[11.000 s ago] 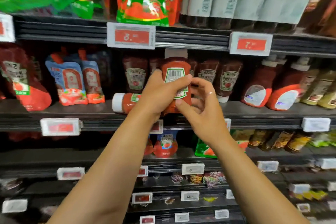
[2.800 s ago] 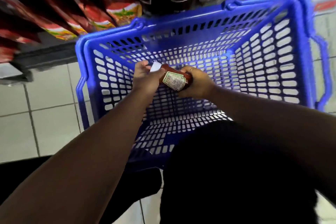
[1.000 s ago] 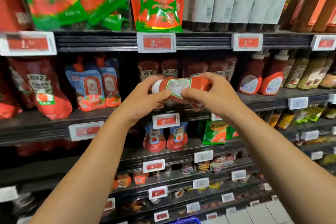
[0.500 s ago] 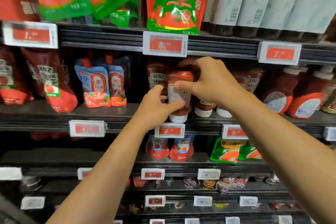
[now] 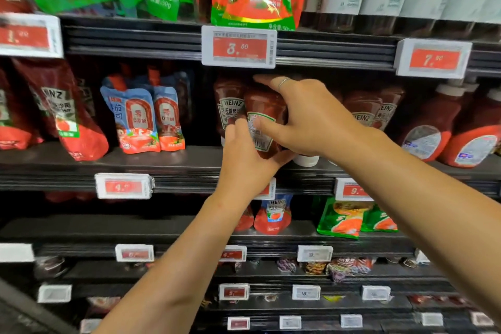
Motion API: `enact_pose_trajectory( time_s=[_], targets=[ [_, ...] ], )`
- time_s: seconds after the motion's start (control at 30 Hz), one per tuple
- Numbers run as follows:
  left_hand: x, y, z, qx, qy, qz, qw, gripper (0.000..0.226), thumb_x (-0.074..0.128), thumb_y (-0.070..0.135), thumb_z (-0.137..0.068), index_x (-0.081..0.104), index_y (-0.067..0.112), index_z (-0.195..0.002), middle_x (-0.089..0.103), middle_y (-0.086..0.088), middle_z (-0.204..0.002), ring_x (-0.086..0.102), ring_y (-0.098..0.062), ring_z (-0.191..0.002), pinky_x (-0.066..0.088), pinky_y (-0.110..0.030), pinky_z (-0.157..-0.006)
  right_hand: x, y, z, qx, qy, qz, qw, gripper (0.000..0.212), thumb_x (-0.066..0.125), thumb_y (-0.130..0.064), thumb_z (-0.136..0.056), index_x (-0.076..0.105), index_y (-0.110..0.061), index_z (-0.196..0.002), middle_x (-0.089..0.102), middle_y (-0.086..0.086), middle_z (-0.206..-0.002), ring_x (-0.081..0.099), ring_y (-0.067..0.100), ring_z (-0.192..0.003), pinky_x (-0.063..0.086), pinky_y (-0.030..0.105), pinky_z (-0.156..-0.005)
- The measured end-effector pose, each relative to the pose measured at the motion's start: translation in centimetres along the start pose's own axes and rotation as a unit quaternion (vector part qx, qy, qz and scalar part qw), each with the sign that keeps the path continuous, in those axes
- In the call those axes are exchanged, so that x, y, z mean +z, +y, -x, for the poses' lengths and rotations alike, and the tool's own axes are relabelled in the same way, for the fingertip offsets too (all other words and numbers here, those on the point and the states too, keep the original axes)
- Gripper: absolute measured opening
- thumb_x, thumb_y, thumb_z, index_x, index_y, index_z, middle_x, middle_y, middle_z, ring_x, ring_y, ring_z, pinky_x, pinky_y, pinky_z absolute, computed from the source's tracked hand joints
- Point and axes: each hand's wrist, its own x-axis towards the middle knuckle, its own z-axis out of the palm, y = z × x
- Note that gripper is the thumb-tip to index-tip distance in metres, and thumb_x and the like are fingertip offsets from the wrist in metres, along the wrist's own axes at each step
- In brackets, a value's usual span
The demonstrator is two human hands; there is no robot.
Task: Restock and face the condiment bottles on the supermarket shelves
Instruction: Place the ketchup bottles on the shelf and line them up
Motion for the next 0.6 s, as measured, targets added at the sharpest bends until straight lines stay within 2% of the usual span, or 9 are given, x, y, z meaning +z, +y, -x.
enact_pose_trajectory(
  time_s=[0.07, 0.13, 0.2, 0.27, 0.33, 0.4, 0.43, 0.5, 0.6],
  targets=[
    [-0.3, -0.3, -0.4, 0.001, -0.022, -0.005, 1.0, 0.065, 0.086, 0.049, -0.072, 0.044, 0.026, -0.117, 0.051, 0.005, -0.113, 0.057, -0.016, -0.105, 0.054, -0.035, -0.084, -0.5, 0.2, 0.0, -0.011, -0.016, -0.002, 1.0, 0.073, 0.07, -0.042, -0.086, 0.044, -0.03, -0.153, 0.062, -0.016, -0.082, 0.058, 0.0, -0.07, 0.049, 0.021, -0.069],
    [-0.8, -0.6, -0.7, -0.001, -0.072, 0.008, 0.997, 0.055, 0.082, 0.047, -0.076, 0.045, 0.027, -0.112, 0.059, 0.006, -0.111, 0.06, -0.011, -0.102, 0.054, -0.033, -0.082, -1.0, 0.6, -0.1, -0.028, -0.04, -0.004, 0.999, 0.073, 0.071, -0.035, -0.082, 0.045, -0.031, -0.151, 0.069, -0.009, -0.088, 0.059, -0.002, -0.064, 0.054, 0.022, -0.069],
    [-1.4, -0.7, -1.1, -0.011, -0.12, 0.022, 0.992, 0.055, 0.079, 0.052, -0.073, 0.046, 0.029, -0.112, 0.061, 0.007, -0.113, 0.062, -0.006, -0.102, 0.054, -0.031, -0.083, -1.6, 0.8, 0.0, -0.051, -0.058, -0.002, 0.997, 0.074, 0.072, -0.032, -0.079, 0.047, -0.031, -0.149, 0.065, -0.013, -0.089, 0.059, -0.003, -0.066, 0.05, 0.017, -0.067],
    [-1.6, -0.9, -1.5, -0.027, -0.141, 0.055, 0.988, 0.063, 0.08, 0.053, -0.067, 0.048, 0.027, -0.115, 0.06, -0.001, -0.122, 0.064, -0.013, -0.11, 0.057, -0.039, -0.09, -2.2, 1.1, -0.2, -0.063, -0.067, 0.014, 0.996, 0.073, 0.074, -0.034, -0.08, 0.049, -0.032, -0.149, 0.063, -0.016, -0.095, 0.056, -0.005, -0.071, 0.042, 0.01, -0.069],
    [-1.6, -1.0, -1.4, -0.03, -0.136, 0.117, 0.983, 0.062, 0.085, 0.043, -0.066, 0.05, 0.029, -0.115, 0.06, -0.006, -0.127, 0.067, -0.016, -0.111, 0.059, -0.038, -0.091, -2.8, 1.3, -0.4, -0.067, -0.075, 0.033, 0.994, 0.073, 0.076, -0.039, -0.083, 0.048, -0.033, -0.15, 0.064, -0.019, -0.1, 0.054, -0.008, -0.076, 0.038, 0.005, -0.072],
    [-1.4, -1.1, -1.1, -0.017, -0.126, 0.172, 0.977, 0.057, 0.087, 0.028, -0.07, 0.049, 0.035, -0.111, 0.064, -0.003, -0.124, 0.07, -0.012, -0.108, 0.06, -0.029, -0.086, -3.0, 1.4, -0.6, -0.078, -0.076, 0.052, 0.993, 0.074, 0.077, -0.046, -0.085, 0.046, -0.031, -0.152, 0.065, -0.022, -0.096, 0.059, -0.013, -0.085, 0.038, 0.003, -0.075],
    [-1.4, -1.2, -1.0, -0.009, -0.122, 0.181, 0.976, 0.056, 0.087, 0.024, -0.072, 0.049, 0.037, -0.11, 0.066, 0.001, -0.122, 0.071, -0.01, -0.107, 0.059, -0.026, -0.086, -3.0, 1.5, -0.7, -0.083, -0.076, 0.067, 0.991, 0.076, 0.075, -0.05, -0.086, 0.045, -0.03, -0.153, 0.07, -0.016, -0.104, 0.063, -0.006, -0.095, 0.044, 0.009, -0.081],
    [-1.3, -1.1, -0.9, 0.005, -0.115, 0.159, 0.981, 0.053, 0.087, 0.029, -0.073, 0.049, 0.037, -0.11, 0.068, 0.015, -0.114, 0.071, -0.003, -0.103, 0.058, -0.02, -0.083, -2.7, 1.6, -0.8, -0.09, -0.067, 0.102, 0.988, 0.079, 0.071, -0.059, -0.087, 0.043, -0.028, -0.154, 0.073, 0.0, -0.115, 0.066, 0.019, -0.108, 0.053, 0.03, -0.087],
    [-1.4, -0.5, -0.9, 0.007, -0.108, 0.105, 0.989, 0.052, 0.088, 0.048, -0.069, 0.049, 0.042, -0.104, 0.064, 0.032, -0.105, 0.07, 0.006, -0.091, 0.055, -0.011, -0.071, -2.3, 1.7, -0.7, -0.075, -0.042, 0.123, 0.989, 0.083, 0.066, -0.069, -0.085, 0.045, -0.026, -0.153, 0.071, 0.004, -0.119, 0.065, 0.026, -0.111, 0.052, 0.034, -0.083]
  ],
)
